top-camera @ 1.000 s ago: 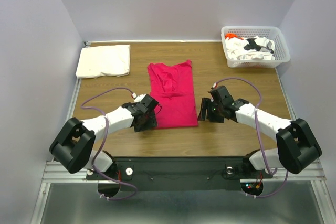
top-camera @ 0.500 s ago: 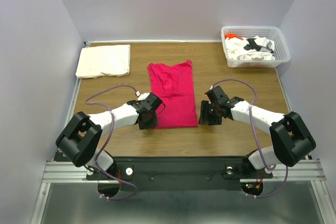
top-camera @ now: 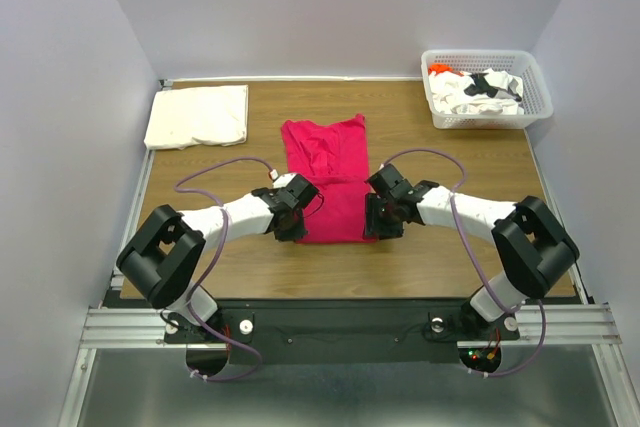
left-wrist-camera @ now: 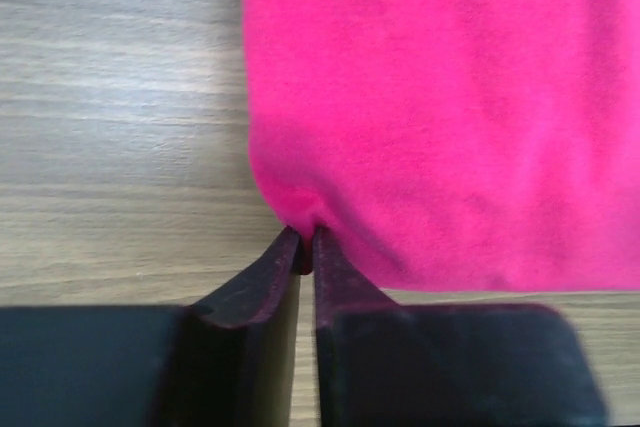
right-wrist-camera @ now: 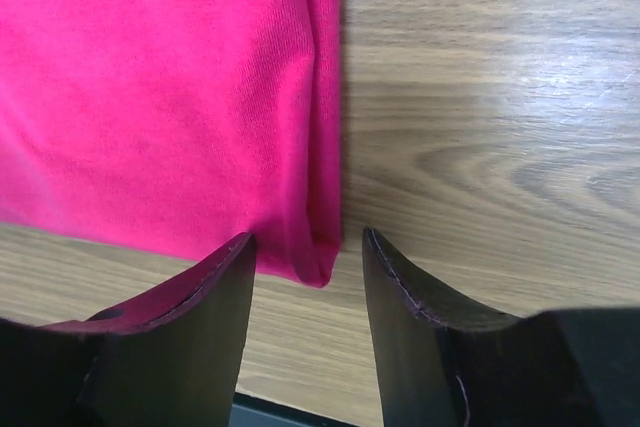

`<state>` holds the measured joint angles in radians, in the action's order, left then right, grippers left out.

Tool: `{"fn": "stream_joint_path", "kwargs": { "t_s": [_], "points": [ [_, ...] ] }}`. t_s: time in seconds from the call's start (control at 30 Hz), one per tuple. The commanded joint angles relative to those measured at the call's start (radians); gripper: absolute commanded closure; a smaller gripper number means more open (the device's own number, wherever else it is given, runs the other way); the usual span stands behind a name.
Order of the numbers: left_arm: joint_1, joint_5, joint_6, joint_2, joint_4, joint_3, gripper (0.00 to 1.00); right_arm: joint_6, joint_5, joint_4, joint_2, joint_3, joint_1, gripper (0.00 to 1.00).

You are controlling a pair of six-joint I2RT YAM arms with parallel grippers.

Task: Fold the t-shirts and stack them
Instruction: Fold the tshirt

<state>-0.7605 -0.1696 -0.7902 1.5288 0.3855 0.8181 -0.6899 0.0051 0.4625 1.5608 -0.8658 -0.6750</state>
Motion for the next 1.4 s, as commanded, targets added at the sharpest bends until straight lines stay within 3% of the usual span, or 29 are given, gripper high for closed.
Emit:
{"fn": "stream_joint_path", "kwargs": {
  "t_s": [0.0,0.23,0.43,0.7,0.93,1.1,1.27,1.37],
  "points": [
    [-0.008,0.004,0.02,0.07,0.032,-0.04,0.86,-0.037,0.053,0.014,0.033,-0.032,-0.02,0.48],
    [-0.008,0.008,0.034,0.06,0.035,-0.048,0.98,-0.051,0.084,0.038,0.079,0.008,-0.029,0.56],
    [-0.008,0.012,0.046,0.05,0.046,-0.046,1.0,-0.045,0.079,0.061,0.114,0.027,-0.044,0.62],
    [-0.014,0.061,0.063,0.027,0.056,-0.054,1.0,-0.036,0.087,0.123,0.124,0.045,-0.08,0.98],
    [-0.083,0.165,0.039,-0.122,0.11,-0.144,1.0,-0.013,0.0,0.252,-0.04,0.114,-0.081,0.99],
    [-0.157,0.33,0.031,-0.258,0.134,-0.188,1.0,0.027,-0.115,0.393,-0.182,0.129,-0.081,0.99],
    [-0.24,0.401,-0.004,-0.358,0.197,-0.174,1.0,0.056,-0.154,0.533,-0.269,0.071,-0.081,0.99],
    [-0.24,0.362,-0.029,-0.413,0.22,-0.122,1.0,0.07,-0.094,0.608,-0.277,-0.036,-0.081,0.99]
  ]
}}
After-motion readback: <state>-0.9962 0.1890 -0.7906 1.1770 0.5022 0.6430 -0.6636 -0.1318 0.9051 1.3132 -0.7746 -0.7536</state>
